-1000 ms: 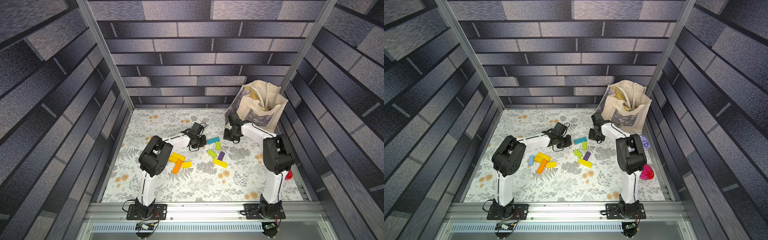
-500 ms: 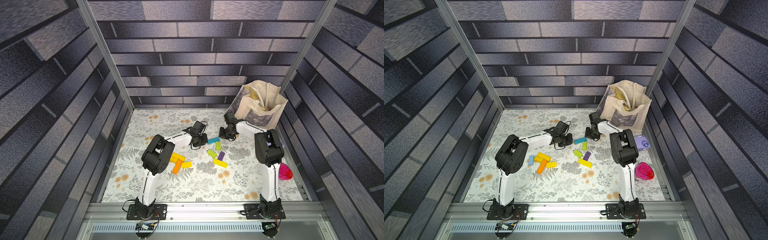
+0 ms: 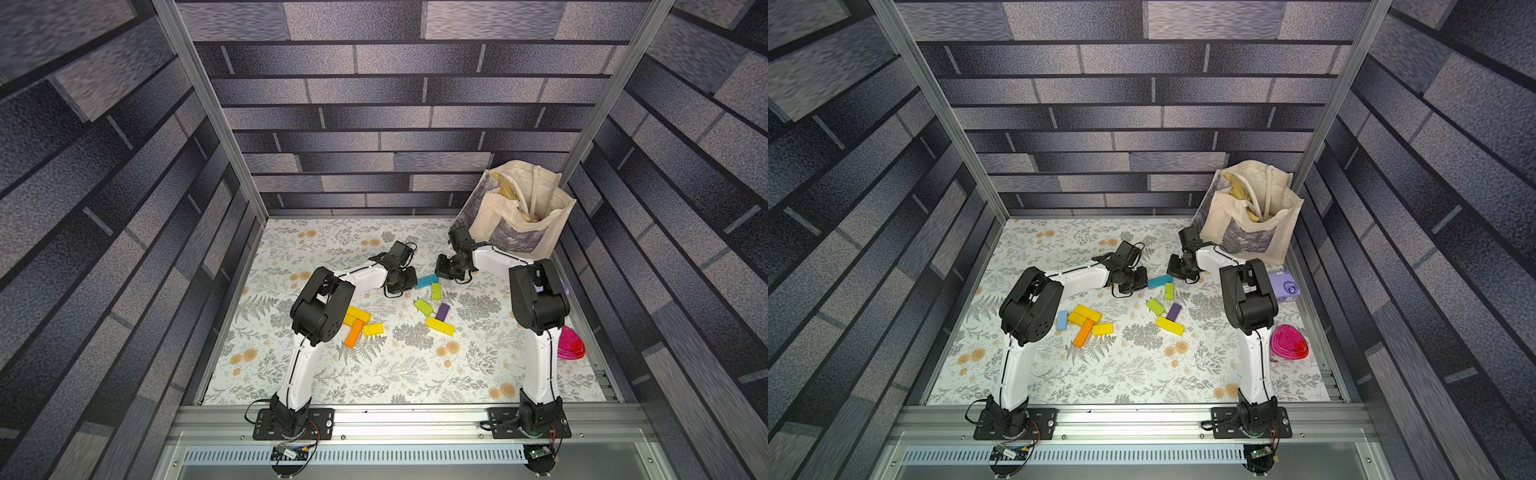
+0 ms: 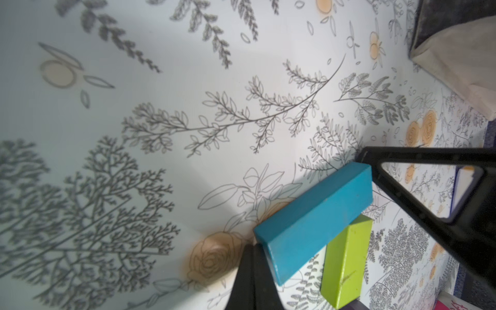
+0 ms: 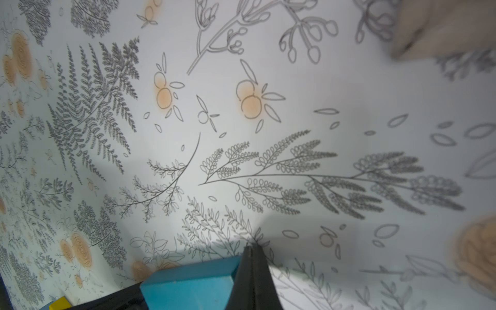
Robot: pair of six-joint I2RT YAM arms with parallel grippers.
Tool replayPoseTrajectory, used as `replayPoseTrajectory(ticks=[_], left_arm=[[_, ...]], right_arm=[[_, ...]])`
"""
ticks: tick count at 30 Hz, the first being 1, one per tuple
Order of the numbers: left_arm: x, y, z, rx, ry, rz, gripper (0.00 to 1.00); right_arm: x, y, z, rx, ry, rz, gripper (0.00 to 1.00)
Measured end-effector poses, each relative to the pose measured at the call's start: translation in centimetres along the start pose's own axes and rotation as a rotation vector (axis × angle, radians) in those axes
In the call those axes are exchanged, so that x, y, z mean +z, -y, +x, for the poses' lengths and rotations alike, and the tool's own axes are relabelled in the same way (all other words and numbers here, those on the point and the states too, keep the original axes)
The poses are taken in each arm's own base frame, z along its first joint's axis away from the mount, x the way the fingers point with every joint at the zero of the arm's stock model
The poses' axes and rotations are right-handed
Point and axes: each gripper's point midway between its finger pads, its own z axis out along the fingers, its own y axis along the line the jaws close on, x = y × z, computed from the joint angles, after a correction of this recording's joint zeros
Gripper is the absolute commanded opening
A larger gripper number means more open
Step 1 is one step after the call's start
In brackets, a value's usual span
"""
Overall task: Assemble the letter p with building blocks
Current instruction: Adjust the building block at the center of the board, then assemble the building block at the center of the board.
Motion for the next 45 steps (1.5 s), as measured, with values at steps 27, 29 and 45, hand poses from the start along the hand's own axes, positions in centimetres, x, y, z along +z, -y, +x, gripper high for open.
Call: replayPoseTrajectory(ticks=[27, 29, 45], left_arm=[[-0.6, -1.6, -1.4, -0.024, 0.044, -0.020, 0.00], [-1.2, -2.0, -0.9, -0.019, 0.051, -0.042, 0.00], [-4.2, 4.2, 2.1, 0.120, 0.061, 0.034, 0.00]], right_arm=[[-1.0, 0.9, 1.8, 0.058, -0.025, 0.022, 0.00], [-1.3, 1.3, 2.1, 0.058, -0.029, 0.043, 0.00], [-2.2, 2.0, 4.7, 0.066, -0.056, 0.028, 0.00]])
